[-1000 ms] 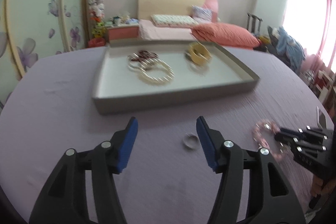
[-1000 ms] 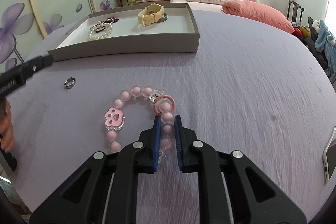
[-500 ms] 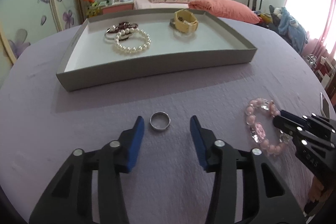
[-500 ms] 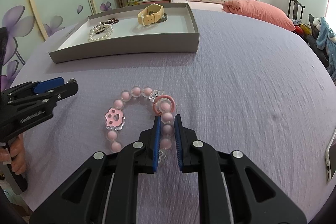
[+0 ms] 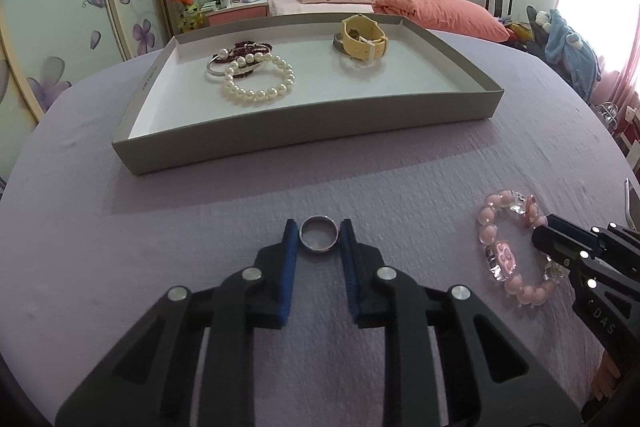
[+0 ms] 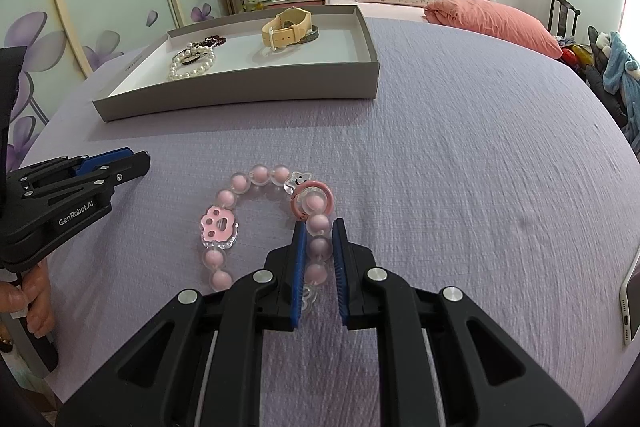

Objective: Organize jewelry
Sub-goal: 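Lift the pink bracelet with right tool while left tool lifts the silver ring, then carry the silver ring and pink bracelet over the tray with both tools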

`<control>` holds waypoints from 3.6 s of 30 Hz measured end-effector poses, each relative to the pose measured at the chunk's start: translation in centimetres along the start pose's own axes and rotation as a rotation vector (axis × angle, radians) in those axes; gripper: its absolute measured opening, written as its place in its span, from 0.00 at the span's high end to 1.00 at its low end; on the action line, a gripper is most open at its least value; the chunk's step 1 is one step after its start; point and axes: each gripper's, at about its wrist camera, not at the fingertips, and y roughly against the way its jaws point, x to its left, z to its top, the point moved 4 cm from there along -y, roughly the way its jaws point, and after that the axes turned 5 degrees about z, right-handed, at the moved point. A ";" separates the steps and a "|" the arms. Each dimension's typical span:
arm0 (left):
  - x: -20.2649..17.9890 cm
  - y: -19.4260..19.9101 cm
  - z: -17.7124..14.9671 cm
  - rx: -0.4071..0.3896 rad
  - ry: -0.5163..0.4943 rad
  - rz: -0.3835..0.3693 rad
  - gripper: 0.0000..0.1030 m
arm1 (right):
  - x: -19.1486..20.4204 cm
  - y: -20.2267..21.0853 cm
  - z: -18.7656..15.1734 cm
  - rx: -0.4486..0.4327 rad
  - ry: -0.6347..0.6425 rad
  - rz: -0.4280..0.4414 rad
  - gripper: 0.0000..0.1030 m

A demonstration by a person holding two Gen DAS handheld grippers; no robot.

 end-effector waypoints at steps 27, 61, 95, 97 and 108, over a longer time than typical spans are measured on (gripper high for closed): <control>7.2 4.6 -3.5 -0.080 0.156 -0.011 0.79 | 0.1 0.1 -0.1 0.000 0.006 -0.011 0.86; 6.1 6.6 -3.1 -0.138 0.125 -0.026 0.79 | 2.9 5.8 4.1 -0.297 0.006 0.178 0.86; 5.6 11.1 9.5 -0.597 0.103 0.038 0.79 | 6.8 8.7 15.0 -0.673 0.053 0.172 0.86; 5.5 10.8 10.2 -0.609 0.096 0.043 0.79 | 6.8 8.3 16.0 -0.687 0.052 0.165 0.86; 5.7 8.3 13.8 -0.648 0.097 0.051 0.79 | 6.3 5.0 18.3 -0.697 0.025 0.111 0.86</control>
